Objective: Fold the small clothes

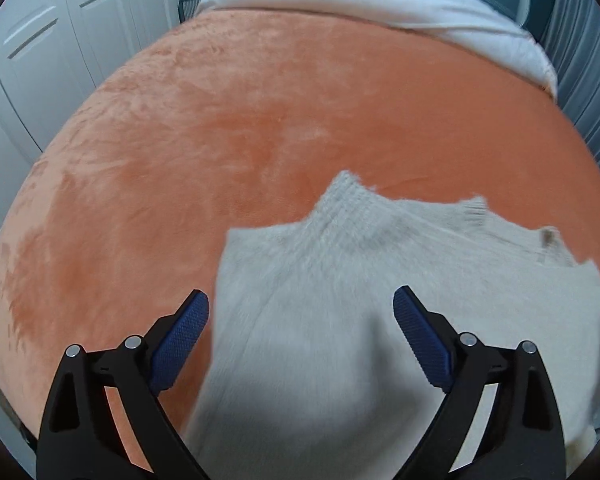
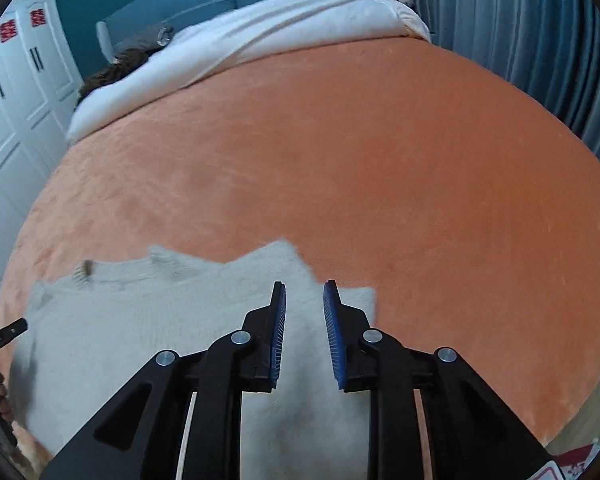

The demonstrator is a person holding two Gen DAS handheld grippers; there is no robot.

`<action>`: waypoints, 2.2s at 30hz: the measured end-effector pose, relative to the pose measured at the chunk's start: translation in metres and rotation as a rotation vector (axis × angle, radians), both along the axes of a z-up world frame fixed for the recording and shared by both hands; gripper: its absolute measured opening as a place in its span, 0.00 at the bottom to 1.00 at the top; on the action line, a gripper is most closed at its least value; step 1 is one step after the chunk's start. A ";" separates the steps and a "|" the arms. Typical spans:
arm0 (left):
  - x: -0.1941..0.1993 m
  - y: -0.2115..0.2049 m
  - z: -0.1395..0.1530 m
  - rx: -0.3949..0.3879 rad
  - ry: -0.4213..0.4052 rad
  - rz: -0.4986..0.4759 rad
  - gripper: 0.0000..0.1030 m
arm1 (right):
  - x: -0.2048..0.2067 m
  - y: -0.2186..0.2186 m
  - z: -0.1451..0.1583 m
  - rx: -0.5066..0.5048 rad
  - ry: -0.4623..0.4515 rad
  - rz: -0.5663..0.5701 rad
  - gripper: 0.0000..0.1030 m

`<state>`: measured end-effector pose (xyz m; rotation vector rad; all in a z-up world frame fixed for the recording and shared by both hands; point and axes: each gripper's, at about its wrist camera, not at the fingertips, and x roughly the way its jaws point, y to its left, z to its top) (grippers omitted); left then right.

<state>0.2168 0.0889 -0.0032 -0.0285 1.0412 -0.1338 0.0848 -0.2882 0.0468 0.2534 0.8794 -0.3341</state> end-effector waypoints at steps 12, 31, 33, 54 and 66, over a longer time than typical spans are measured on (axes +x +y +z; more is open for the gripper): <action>-0.147 0.078 -0.016 -0.420 0.086 0.255 0.92 | -0.004 0.189 -0.041 0.188 0.096 0.353 0.14; -0.102 0.057 -0.004 -0.503 0.051 0.295 0.22 | 0.016 0.215 -0.097 0.132 0.209 0.361 0.14; -0.105 0.030 0.033 -0.465 -0.043 0.196 0.21 | 0.013 0.209 -0.096 0.170 0.187 0.356 0.14; -0.231 -0.237 0.038 -0.075 -0.112 -0.577 0.84 | -0.174 -0.014 -0.003 0.296 -0.061 -0.046 0.49; -0.197 -0.174 -0.019 0.129 -0.048 -0.449 0.88 | -0.080 0.030 -0.034 0.463 0.107 0.037 0.63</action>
